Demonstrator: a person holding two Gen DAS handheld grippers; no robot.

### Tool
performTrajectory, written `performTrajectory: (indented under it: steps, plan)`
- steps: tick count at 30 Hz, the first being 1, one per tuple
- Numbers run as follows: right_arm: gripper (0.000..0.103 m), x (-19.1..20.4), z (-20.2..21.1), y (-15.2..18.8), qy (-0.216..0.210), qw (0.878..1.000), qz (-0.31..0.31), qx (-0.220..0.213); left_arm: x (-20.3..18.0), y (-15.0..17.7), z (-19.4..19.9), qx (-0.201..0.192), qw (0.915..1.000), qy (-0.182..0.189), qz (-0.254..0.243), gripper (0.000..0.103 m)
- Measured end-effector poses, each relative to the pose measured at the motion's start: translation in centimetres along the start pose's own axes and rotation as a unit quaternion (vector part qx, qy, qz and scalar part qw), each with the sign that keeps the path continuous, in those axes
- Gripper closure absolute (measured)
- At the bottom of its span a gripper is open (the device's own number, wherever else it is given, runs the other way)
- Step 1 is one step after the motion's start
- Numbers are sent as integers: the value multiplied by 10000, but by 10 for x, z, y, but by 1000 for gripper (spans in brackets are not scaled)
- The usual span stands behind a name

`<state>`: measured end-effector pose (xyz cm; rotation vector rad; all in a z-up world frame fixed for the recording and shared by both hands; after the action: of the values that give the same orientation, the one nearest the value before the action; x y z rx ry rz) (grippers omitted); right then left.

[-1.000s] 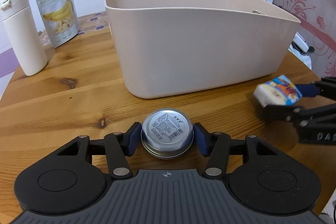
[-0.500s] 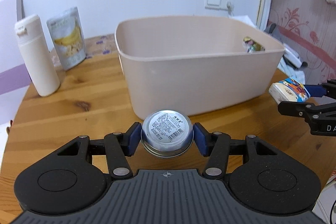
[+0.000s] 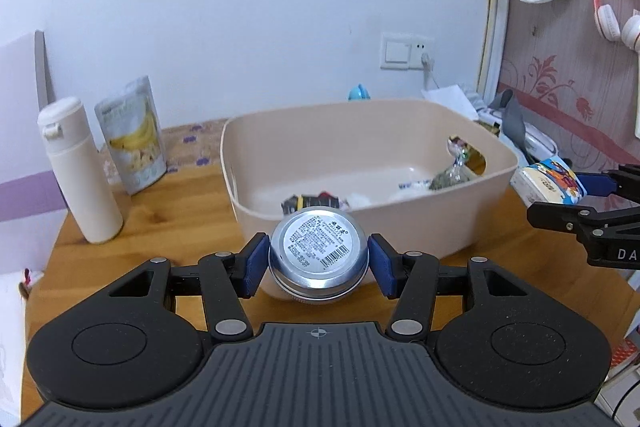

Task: Organize objects
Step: 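Lift the tin and tissue pack over the beige bin and open both tools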

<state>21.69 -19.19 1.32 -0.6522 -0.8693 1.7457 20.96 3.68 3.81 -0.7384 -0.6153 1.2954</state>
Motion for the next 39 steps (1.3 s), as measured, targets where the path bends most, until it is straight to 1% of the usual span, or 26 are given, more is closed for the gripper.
performTrajectory:
  steps: [9,15,18,27,32,39]
  plan:
    - [40,-5,3,-24,38,9996,-25,-264,-1,-33,4,-324,9993,-12,-182,48]
    - [40,-10,-5,-42,87,9992,1,-381,-3,-55,-7,-431,9987,-8,-286,48]
    - [40,-12,-11,-50,103,9991,-2,-408,-5,-62,-15,-435,9987,-11,-251,48]
    - [40,-18,-30,-62,80,9992,-86,-394,-14,-81,-50,-287,9988,-1,-394,48]
    - [40,-23,-45,-66,74,9994,-129,-323,-21,-86,-75,-107,9987,-64,-485,48]
    - [40,-28,-72,-70,-18,9998,-189,-89,-24,-86,-108,228,9984,-63,-511,48]
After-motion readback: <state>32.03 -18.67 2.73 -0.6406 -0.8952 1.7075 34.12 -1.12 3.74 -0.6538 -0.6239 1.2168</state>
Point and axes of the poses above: each gripper's, at about its wrist camera, not at the fingertips, and z roughly against the way its jaws point, x to its left, y to its underside, the point moved 7 cm from there along -z, roughly the way its jaws point, and after that the axes turned 7 degrees about x, right-handed, at the moved point
